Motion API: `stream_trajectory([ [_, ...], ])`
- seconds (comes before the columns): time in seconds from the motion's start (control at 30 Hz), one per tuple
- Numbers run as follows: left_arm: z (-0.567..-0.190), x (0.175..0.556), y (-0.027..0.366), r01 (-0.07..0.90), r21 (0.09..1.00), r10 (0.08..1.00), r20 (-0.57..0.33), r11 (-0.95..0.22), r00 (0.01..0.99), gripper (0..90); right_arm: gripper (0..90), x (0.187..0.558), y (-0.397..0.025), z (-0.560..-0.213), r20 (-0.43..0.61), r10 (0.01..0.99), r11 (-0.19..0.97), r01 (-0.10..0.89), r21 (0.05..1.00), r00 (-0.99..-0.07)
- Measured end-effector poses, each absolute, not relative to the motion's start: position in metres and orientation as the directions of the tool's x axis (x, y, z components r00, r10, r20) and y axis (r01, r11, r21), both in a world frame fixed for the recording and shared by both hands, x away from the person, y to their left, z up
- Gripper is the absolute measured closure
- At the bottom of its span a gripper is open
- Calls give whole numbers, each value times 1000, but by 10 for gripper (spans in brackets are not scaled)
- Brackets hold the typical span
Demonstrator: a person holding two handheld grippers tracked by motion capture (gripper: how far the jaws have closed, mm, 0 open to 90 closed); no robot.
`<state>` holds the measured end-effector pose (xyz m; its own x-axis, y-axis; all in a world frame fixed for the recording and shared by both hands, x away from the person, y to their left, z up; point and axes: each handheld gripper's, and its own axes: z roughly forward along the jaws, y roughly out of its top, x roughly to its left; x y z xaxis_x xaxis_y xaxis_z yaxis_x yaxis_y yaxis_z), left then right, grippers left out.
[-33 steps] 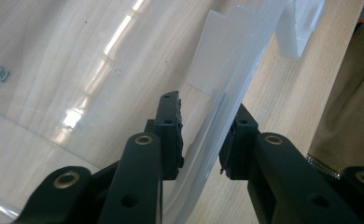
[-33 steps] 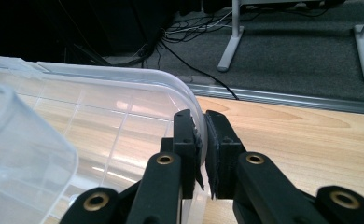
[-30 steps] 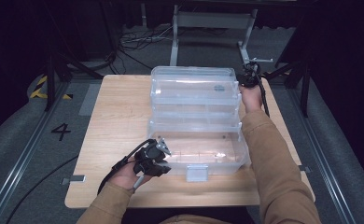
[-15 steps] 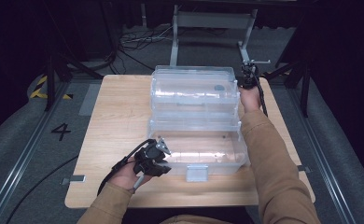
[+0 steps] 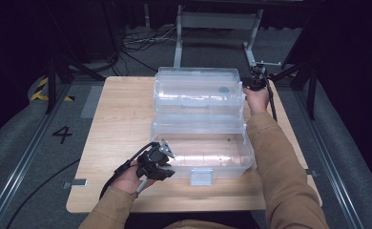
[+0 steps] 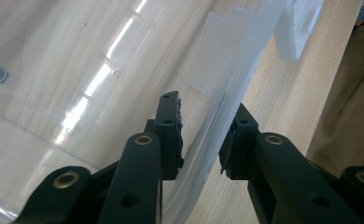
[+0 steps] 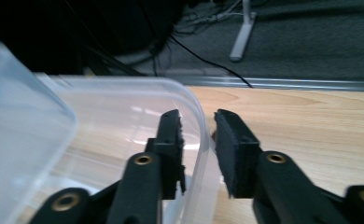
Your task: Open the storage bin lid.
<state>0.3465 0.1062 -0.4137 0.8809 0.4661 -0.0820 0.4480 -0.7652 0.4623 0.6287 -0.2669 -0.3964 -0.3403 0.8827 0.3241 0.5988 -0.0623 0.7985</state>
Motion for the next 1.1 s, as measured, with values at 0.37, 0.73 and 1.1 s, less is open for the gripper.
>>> stream_trajectory([
  [0.37,-413,348,107,447,460,458,-95,-767,884,723,502,610,-280,-369,257,890,-7,552,834,-377],
  [0.73,-398,355,116,462,477,442,-162,-748,882,571,471,568,-288,-335,141,864,130,485,865,-483],
  [1.1,-367,363,152,480,621,455,-215,-620,864,541,436,514,-311,-315,50,847,238,462,855,-529],
])
